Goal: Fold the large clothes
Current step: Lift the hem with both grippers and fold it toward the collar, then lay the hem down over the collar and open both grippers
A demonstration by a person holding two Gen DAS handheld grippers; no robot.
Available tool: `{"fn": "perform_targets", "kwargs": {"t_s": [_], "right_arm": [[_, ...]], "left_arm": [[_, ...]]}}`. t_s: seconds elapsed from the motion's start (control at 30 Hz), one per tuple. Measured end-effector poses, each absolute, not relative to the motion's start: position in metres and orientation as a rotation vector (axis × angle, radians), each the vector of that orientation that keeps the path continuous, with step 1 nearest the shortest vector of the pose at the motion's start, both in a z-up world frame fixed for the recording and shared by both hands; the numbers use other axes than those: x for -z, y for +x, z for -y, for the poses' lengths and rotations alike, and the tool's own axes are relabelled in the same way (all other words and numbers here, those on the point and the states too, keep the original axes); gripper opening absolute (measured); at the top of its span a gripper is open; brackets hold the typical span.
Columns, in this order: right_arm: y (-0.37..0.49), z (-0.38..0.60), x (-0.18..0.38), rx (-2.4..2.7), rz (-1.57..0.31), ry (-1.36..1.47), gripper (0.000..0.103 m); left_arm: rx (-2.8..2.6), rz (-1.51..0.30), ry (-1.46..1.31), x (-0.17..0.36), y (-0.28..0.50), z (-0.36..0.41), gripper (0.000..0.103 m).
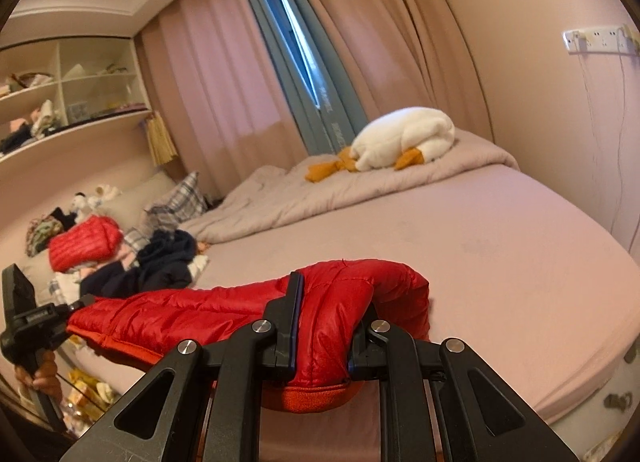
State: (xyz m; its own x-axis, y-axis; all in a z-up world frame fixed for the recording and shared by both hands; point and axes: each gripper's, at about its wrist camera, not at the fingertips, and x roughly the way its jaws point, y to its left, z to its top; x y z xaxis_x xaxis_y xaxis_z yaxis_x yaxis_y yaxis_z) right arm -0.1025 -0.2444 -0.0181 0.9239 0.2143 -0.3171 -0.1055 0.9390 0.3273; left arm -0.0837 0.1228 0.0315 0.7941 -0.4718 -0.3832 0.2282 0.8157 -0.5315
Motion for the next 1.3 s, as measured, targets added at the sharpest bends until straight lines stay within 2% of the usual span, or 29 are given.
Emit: {"fn": "perform_targets", "kwargs": {"t_s": [0.43, 1.3], "right_arm": [[-0.057, 0.243, 0.015, -0.137, -0.411, 0.300, 0.017], [-0.039, 0.237, 0.013, -0.127, -0.436, 0.286, 0.017]], "left_arm": [[0.348, -0.588, -0.494, -0.020, -0.025, -0.125, 0.007], [0.302, -0.607, -0.485, -0.016, -0.003, -0.117, 0.008]]}}
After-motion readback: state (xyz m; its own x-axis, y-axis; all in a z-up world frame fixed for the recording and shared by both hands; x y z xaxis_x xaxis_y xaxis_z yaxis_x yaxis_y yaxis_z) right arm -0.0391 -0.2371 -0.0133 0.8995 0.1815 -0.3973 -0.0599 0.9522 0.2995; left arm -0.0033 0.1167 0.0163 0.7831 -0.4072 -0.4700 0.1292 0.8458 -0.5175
